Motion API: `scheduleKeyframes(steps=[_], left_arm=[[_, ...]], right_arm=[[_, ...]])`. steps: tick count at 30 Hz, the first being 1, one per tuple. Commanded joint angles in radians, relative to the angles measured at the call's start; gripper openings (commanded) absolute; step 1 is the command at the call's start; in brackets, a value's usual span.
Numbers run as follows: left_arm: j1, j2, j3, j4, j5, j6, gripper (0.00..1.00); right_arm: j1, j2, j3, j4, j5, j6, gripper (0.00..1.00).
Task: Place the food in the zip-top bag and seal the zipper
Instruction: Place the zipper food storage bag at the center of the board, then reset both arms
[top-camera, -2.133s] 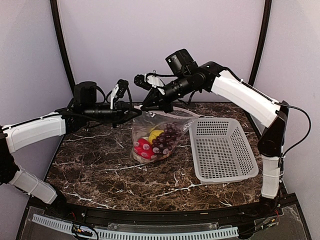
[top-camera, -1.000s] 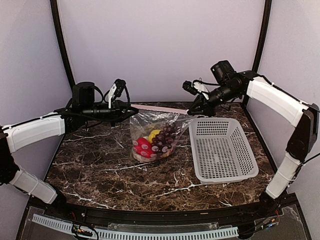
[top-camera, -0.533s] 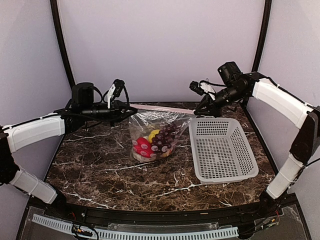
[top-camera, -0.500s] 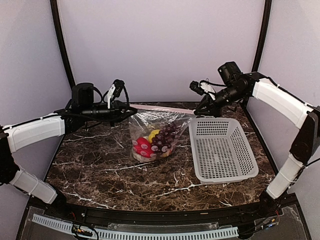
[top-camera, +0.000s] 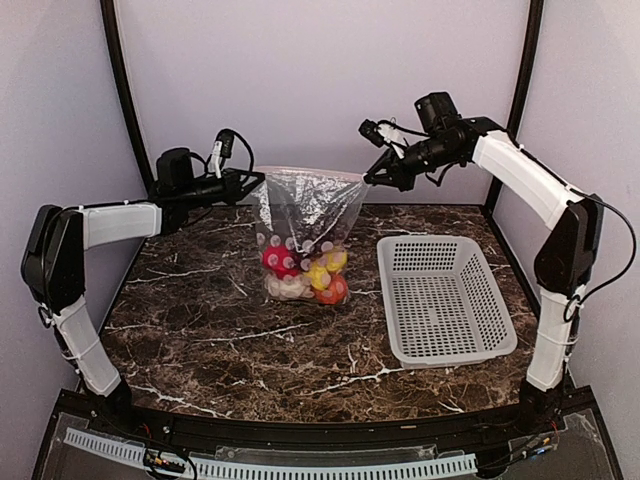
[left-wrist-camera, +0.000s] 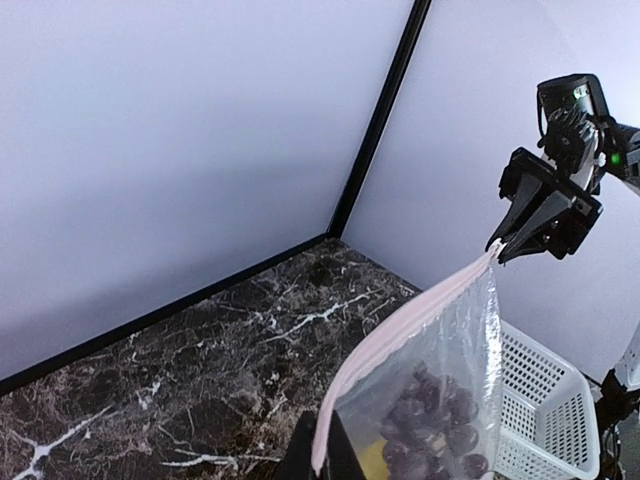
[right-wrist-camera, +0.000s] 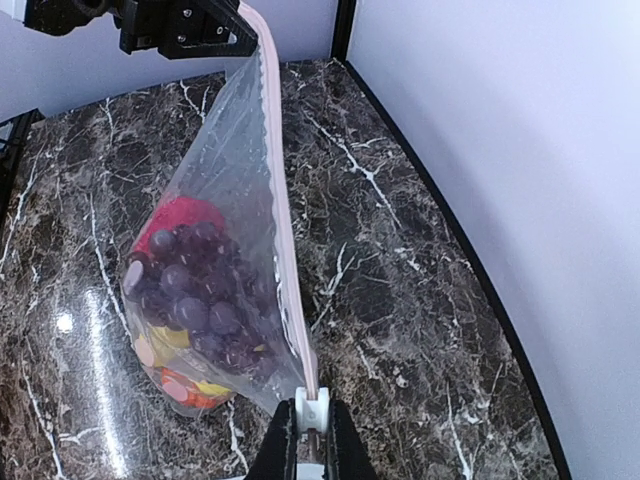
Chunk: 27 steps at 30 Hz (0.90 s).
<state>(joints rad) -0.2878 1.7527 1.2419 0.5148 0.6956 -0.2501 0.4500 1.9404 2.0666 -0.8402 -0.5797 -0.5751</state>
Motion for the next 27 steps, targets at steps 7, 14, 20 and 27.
scheduleKeyframes(steps=[7,14,20,27], left_arm=[[0.024,-0.178,-0.179,0.18,0.16,-0.162,0.02],[0.022,-0.352,-0.344,-0.166,0.146,-0.04,0.47],[0.022,-0.533,-0.343,-0.39,-0.091,0.096,0.62],[0.022,-0.55,-0.245,-0.644,-0.433,0.14,0.61]], right_arm=[[-0.007,-0.136,-0.141,0.03,-0.106,0.051,0.08],[0.037,-0.219,-0.295,-0.06,-0.232,0.033,0.52],[0.004,-0.275,-0.279,-0.127,-0.219,0.052,0.59],[-0.163,-0.446,-0.446,0.024,-0.09,0.157,0.74]])
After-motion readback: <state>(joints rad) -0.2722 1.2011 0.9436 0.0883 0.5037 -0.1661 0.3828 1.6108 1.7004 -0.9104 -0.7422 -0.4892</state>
